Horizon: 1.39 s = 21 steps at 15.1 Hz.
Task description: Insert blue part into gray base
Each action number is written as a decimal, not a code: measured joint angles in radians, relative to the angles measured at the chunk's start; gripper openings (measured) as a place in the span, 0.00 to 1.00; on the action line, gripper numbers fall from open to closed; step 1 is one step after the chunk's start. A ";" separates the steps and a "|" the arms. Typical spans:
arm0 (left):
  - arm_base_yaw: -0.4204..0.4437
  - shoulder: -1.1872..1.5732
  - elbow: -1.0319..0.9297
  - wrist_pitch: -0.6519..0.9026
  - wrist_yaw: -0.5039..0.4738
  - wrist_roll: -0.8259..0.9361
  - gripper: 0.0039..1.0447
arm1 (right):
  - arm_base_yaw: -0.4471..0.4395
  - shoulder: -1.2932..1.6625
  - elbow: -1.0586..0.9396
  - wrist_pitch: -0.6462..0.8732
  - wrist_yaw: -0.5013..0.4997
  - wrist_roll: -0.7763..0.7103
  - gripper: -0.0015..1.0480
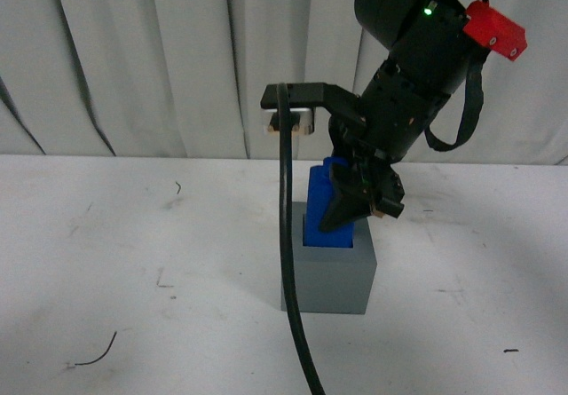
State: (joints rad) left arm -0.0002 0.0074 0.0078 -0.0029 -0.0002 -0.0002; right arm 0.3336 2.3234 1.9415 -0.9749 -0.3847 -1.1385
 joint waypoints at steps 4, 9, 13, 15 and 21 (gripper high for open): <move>0.000 0.000 0.000 0.000 0.000 0.000 0.94 | -0.003 0.005 -0.023 0.012 0.005 -0.048 0.58; 0.000 0.000 0.000 0.000 0.000 0.000 0.94 | -0.008 0.005 -0.037 0.006 0.000 -0.050 0.93; 0.000 0.000 0.000 0.000 0.000 0.000 0.94 | -0.020 0.005 -0.032 -0.028 -0.016 -0.094 0.94; 0.000 0.000 0.000 0.000 0.000 0.000 0.94 | -0.034 0.004 0.000 -0.067 -0.026 -0.158 0.94; 0.000 0.000 0.000 0.000 0.000 0.000 0.94 | -0.118 -0.192 0.019 -0.133 -0.124 -0.383 0.94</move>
State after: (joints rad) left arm -0.0002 0.0074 0.0078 -0.0032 -0.0002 -0.0002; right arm 0.2153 2.1319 1.9610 -1.1076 -0.5083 -1.5219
